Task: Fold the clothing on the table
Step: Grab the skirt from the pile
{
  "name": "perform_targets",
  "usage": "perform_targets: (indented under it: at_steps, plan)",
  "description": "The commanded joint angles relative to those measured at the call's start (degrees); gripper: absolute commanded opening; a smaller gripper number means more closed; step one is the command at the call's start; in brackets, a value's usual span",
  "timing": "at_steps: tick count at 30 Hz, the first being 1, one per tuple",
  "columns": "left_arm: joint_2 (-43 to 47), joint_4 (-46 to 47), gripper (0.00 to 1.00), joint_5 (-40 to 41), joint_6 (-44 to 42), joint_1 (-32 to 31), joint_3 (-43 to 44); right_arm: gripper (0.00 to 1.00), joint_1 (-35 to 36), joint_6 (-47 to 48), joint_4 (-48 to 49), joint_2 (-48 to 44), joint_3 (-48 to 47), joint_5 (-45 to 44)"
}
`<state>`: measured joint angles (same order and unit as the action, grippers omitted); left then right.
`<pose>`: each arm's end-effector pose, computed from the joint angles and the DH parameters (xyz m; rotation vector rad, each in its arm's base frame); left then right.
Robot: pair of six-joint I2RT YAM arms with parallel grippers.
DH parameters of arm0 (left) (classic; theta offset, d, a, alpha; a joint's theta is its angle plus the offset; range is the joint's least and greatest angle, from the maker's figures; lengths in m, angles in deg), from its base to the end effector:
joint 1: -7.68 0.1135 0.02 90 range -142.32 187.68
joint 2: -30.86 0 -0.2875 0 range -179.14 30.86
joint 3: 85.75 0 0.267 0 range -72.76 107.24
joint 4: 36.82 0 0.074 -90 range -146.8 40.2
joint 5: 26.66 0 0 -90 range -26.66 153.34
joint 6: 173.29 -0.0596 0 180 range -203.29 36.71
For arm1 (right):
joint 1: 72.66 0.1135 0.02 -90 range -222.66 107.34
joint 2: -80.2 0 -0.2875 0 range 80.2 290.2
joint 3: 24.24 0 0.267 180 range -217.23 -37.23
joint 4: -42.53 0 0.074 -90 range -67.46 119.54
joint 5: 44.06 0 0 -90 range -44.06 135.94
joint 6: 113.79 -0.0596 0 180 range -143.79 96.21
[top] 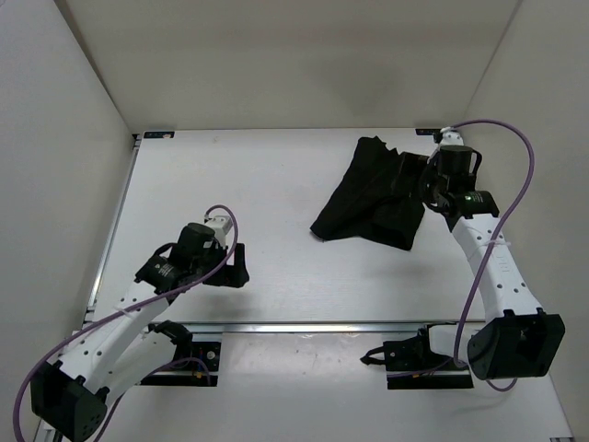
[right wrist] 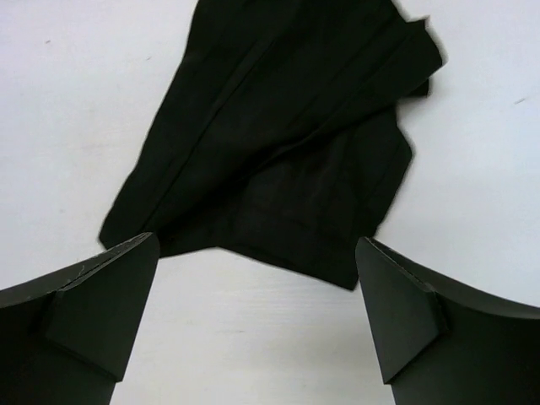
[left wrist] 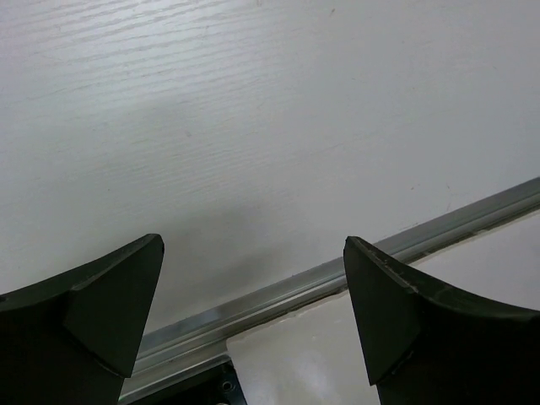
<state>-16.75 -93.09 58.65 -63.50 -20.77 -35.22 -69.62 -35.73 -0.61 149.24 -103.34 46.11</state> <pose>0.1493 -0.0864 0.2324 0.2275 2.5451 -0.4413 0.2916 0.0157 0.3557 0.1653 2.1458 0.1552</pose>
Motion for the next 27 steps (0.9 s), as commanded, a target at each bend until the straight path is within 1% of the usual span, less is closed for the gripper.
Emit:
perform_targets:
  at_steps: [1, 2, 3, 5, 6, 7, 8, 9, 10, 11, 12, 13, 14, 15, 16, 17, 18, 19, 20, 21, 22, 23, 24, 26, 27]
  plan:
    - [5.15, 1.71, 0.99, -0.06, 0.16, -1.87, -0.8, 0.99, -2.77, -5.78, -0.61, -0.66, 2.2, 8.15]
    - [6.82, 2.32, 0.99, -1.1, -0.28, -1.79, -1.24, 0.99, -2.96, -8.59, -0.09, -0.92, 4.21, 11.06]
    - [7.79, 2.59, 0.99, -0.94, -0.37, -1.53, -1.41, 0.99, -2.96, -10.36, 0.79, -1.01, 6.49, 11.78]
    - [9.9, 3.38, 0.93, -2.16, -0.45, -0.21, -1.51, 0.99, -2.53, -11.77, 2.45, -2.49, 9.74, 10.22]
    - [10.52, 3.65, 0.82, -1.91, -0.89, 0.14, -1.5, 0.99, -2.26, -12.83, 4.55, -2.94, 11.77, 10.73]
    - [10.18, 4.0, 0.72, -2.6, -1.16, 0.06, -1.5, 0.93, -2.95, -13.71, 5.45, -3.99, 12.83, 13.43]
    - [9.74, 3.48, 0.51, -3.22, -1.25, -0.03, -1.33, 0.82, -4.18, -14.85, 7.37, -4.52, 14.93, 15.98]
    - [8.52, 3.82, 0.39, -3.31, -1.42, 0.41, -1.5, 0.74, -4.97, -15.91, 8.69, -5.13, 17.3, 16.96]
    - [7.9, 3.91, 0.35, -3.31, -2.03, 1.02, -0.81, 0.58, -5.77, -15.92, 9.4, -5.66, 17.5, 18.28]
    - [6.67, 4.0, 0.24, -3.4, -1.86, 1.37, 0.07, 0.41, -5.6, -15.66, 9.41, -5.67, 18.98, 17.94]
    - [5.7, 4.17, 0.17, -3.14, -1.6, 0.85, 0.69, 0.3, -5.51, -16.0, 9.15, -6.45, 19.78, 17.33]
    - [4.3, 4.26, 0.16, -2.52, -0.9, 0.33, 2.09, 0.02, -5.34, -15.83, 9.15, -6.98, 20.31, 17.15]
    - [2.63, 5.74, 0.13, -0.69, -0.29, -1.16, 3.67, 0.0, -4.99, -16.26, 9.49, -7.42, 21.88, 16.98]
    - [0.61, 8.8, 0.16, 1.33, 1.11, -3.96, 5.33, 0.0, -4.81, -16.7, 10.11, -7.42, 23.38, 16.89]
    - [-2.19, 9.36, 0.24, 3.78, 1.13, -6.86, 7.09, 0.03, -5.15, -17.4, 9.94, -8.12, 24.87, 16.54]
    - [-5.52, 11.1, 0.38, 4.59, 1.39, -8.89, 8.15, 0.11, -5.07, -17.58, 10.46, -8.21, 26.19, 16.1]
    - [-7.73, 12.51, 0.45, 4.6, 0.87, -9.86, 10.6, 0.16, -5.33, -17.67, 10.46, -8.04, 27.42, 14.88]
    - [-12.54, 13.31, 0.52, 4.6, 0.08, -10.92, 13.06, 0.28, -5.51, -17.94, 10.99, -8.04, 27.78, 14.17]
    - [-17.46, 13.66, 0.56, 4.6, -0.19, -12.15, 15.78, 0.37, -6.03, -17.76, 11.77, -8.13, 28.66, 14.08]
    - [-22.21, 14.71, 0.6, 6.25, -0.89, -13.46, 17.12, 0.39, -6.47, -17.59, 11.52, -7.34, 28.4, 13.99]
    - [-24.69, 15.16, 0.59, 7.23, -1.24, -14.09, 20.17, 0.42, -7.09, -17.5, 11.08, -6.38, 28.14, 13.73]
    - [-29.42, 15.95, 0.62, 7.93, -1.42, -15.22, 23.08, 0.44, -8.48, -17.41, 10.82, -5.41, 28.31, 13.72]
    - [-31.81, 16.48, 0.64, 8.72, -1.86, -15.58, 24.41, 0.44, -8.76, -17.06, 11.25, -4.88, 28.05, 14.16]
    - [-40.23, 16.4, 0.66, 11.7, -1.16, -17.16, 30.63, 0.46, -10.08, -17.06, 11.43, -4.61, 27.88, 13.73]
    - [-42.28, 16.13, 0.68, 12.68, -1.25, -17.69, 31.88, 0.47, -10.25, -17.32, 11.52, -4.44, 27.96, 13.81]
